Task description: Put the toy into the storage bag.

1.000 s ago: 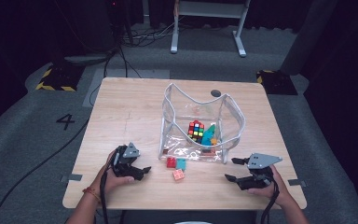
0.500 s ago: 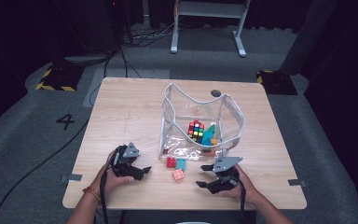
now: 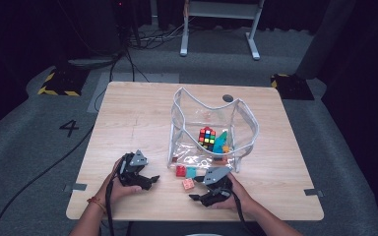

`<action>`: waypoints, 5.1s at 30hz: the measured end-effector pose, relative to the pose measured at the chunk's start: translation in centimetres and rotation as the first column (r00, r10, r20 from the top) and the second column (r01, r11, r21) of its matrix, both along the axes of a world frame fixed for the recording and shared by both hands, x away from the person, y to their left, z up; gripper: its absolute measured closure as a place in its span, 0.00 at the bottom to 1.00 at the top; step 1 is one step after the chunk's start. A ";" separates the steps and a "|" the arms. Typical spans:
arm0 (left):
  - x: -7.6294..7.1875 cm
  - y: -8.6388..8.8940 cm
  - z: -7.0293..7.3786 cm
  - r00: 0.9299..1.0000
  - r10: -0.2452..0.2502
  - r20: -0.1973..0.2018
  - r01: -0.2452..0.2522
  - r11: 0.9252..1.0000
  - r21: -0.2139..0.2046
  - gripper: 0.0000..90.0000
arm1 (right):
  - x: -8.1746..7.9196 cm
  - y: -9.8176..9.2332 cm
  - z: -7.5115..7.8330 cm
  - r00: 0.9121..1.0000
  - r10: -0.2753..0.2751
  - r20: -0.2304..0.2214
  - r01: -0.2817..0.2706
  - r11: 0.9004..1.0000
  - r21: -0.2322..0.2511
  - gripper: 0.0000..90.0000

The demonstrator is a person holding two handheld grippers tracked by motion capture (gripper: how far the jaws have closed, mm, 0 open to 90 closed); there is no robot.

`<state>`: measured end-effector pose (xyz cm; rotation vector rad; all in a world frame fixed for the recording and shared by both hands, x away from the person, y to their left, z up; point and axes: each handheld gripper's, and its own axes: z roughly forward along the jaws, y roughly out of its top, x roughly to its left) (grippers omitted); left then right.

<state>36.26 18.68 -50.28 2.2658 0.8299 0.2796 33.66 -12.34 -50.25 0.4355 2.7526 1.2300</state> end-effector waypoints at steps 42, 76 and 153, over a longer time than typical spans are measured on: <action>-0.1 0.0 0.0 1.000 0.004 0.001 -0.004 1.000 0.000 0.16 | -0.3 -2.5 1.4 1.000 0.009 0.029 -0.008 1.000 -0.015 0.66; -0.1 0.0 0.0 1.000 0.005 -0.003 -0.005 1.000 -0.004 0.16 | 2.2 -19.4 4.0 0.924 -0.373 0.082 0.366 0.926 0.092 0.66; 0.0 0.0 0.0 1.000 0.005 -0.001 -0.005 1.000 0.002 0.15 | 12.6 -3.1 18.5 0.963 -0.018 0.269 0.054 0.990 -0.128 0.66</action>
